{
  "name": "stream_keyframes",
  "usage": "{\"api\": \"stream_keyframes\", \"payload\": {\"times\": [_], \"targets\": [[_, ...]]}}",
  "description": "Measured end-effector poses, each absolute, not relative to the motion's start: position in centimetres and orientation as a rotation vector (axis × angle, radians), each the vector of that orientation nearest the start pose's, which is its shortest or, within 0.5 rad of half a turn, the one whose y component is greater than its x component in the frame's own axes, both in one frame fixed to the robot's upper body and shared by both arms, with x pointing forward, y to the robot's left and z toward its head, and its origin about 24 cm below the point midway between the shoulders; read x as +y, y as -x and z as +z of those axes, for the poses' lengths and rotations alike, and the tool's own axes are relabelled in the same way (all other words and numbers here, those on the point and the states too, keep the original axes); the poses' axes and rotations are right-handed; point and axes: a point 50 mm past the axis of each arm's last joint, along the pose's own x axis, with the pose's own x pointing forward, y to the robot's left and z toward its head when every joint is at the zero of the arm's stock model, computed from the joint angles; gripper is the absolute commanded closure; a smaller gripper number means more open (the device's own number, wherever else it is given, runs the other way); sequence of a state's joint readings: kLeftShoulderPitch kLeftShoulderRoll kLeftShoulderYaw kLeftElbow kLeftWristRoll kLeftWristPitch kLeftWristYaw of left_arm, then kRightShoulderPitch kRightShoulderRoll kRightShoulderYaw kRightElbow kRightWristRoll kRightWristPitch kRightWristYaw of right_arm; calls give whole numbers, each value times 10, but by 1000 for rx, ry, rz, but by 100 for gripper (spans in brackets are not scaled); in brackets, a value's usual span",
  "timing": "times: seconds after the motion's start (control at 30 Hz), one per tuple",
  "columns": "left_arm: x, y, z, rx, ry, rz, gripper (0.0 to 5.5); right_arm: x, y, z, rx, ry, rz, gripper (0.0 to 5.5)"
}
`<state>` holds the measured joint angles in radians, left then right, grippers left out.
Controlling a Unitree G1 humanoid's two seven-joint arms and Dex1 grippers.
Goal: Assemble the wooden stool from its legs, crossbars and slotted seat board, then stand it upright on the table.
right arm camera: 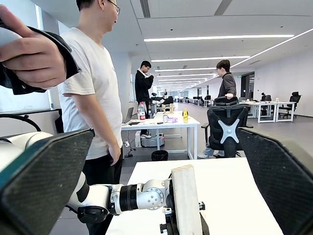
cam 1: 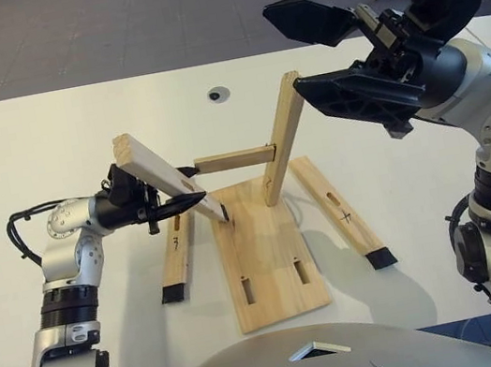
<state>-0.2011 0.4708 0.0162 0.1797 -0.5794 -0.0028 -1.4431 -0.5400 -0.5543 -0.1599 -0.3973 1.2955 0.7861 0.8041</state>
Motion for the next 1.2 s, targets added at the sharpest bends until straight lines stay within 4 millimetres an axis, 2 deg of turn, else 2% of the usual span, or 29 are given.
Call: {"api": "stream_keyframes", "payload": {"times": [0.33, 0.47, 0.53, 0.67, 0.83, 1.2], "targets": [[192, -245, 82, -168, 85, -1339, 347, -139, -237, 250, -234, -336, 1515, 13], [193, -244, 83, -166, 88, -1340, 347, -139, -269, 248, -201, -281, 1277, 13], [193, -244, 83, -165, 88, -1342, 347, -137, -277, 242, -162, -245, 1251, 13], [193, -245, 83, -162, 81, -1351, 347, -125, -280, 224, -68, -169, 1314, 13], [194, -246, 84, -158, 74, -1357, 347, -132, -287, 205, 40, -91, 1309, 13], [197, -248, 81, -157, 97, -1331, 347, -138, -280, 200, 57, -37, 1341, 13]]}}
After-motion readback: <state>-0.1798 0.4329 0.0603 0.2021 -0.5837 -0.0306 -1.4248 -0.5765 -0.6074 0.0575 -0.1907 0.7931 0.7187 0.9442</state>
